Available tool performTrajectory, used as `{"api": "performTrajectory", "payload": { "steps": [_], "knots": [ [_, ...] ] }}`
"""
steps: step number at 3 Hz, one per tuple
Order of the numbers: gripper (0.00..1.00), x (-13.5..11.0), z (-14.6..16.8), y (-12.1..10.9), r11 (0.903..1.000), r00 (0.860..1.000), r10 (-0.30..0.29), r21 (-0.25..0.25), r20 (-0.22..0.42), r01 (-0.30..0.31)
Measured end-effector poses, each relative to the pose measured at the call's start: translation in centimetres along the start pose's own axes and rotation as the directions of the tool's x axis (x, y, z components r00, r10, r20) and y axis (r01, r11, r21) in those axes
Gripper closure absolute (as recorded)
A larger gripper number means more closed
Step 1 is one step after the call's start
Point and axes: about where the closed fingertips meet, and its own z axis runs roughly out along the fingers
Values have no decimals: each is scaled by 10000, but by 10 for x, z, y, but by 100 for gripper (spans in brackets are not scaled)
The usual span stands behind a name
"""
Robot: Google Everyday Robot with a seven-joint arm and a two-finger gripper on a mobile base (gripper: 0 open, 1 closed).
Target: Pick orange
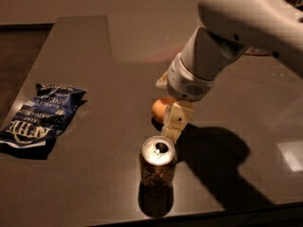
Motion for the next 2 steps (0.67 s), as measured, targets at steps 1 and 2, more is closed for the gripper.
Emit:
{"api": "performTrajectory", "payload": {
  "steps": [1,2],
  "knots": [
    [0,-3,14,-3,9998,9998,-23,-184,-186,20],
    [16,-1,16,-11,9997,9996,56,-216,-269,-62]
  ]
}}
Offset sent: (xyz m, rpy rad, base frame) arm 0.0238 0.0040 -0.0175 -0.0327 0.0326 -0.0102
